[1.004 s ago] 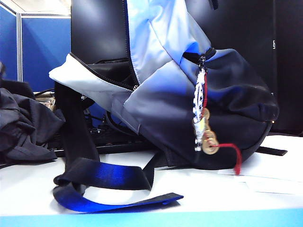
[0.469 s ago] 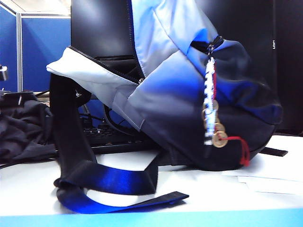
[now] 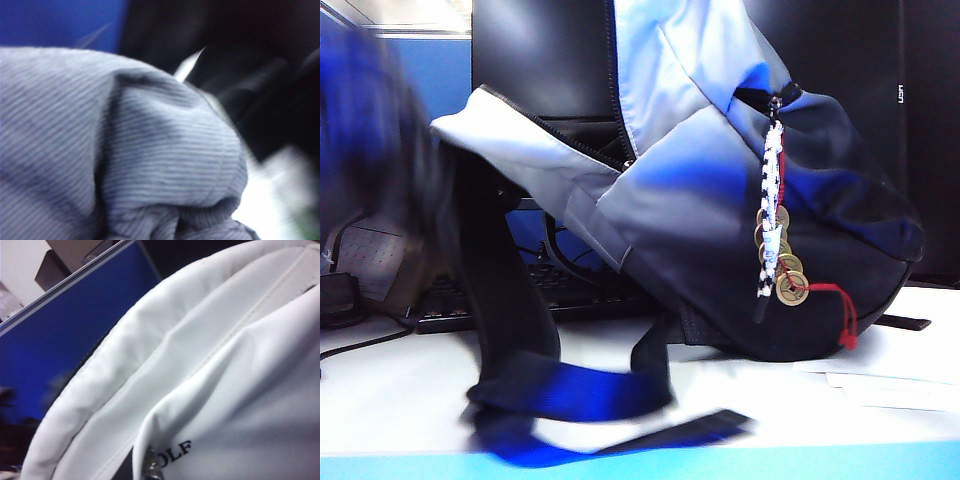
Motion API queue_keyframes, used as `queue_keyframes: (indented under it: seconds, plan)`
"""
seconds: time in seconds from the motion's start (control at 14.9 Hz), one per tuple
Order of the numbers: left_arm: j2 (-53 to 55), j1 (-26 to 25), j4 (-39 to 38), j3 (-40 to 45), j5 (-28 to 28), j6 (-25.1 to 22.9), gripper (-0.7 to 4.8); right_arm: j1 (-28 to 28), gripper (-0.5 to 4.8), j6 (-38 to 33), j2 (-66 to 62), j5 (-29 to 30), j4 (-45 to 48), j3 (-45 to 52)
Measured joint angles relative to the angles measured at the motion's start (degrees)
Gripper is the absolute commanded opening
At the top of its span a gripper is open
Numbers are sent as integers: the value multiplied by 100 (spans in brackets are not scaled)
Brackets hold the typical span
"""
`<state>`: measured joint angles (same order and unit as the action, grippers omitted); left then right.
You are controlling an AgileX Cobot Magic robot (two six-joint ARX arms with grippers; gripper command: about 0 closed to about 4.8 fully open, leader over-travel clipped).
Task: Put the gray clothes into the backpack.
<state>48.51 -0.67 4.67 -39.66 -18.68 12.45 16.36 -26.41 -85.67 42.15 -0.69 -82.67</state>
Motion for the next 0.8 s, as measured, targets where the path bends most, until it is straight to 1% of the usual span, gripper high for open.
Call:
queue_keyframes:
  seconds: [0.07, 0.13, 0.27, 0.33, 0.4, 0.54, 0.6, 0.67, 0.8]
  plan:
    - [-295, 2, -52, -229, -249, 138, -6, 2, -7, 9, -103, 0, 39, -2]
    - [-433, 2, -79, -417, -549, 415, -6, 9, -7, 9, -184, 13, 35, 0]
    - [-334, 2, 4, -857, -1064, 970, -6, 17, -7, 0, -199, 42, 37, 0]
    - [-236, 22, 79, -1091, -1193, 1043, -6, 15, -7, -31, -199, 48, 39, 2]
    - [-101, 85, 315, -1281, -1202, 1099, -6, 15, -7, -37, -199, 50, 42, 2]
    - [358, 175, 881, -1661, -1237, 1421, -6, 15, -7, -55, -199, 221, 42, 11]
    - [695, 179, 1012, -1845, -1408, 1567, -6, 22, -7, -72, -199, 308, 39, 13]
    - [1097, 358, 1113, -2017, -1561, 1718, -6, 39, -7, -87, -199, 334, 46, 13]
    - [1805, 1043, 1130, -2166, -1738, 1784, -6, 68, -7, -232, -205, 396, 118, 15]
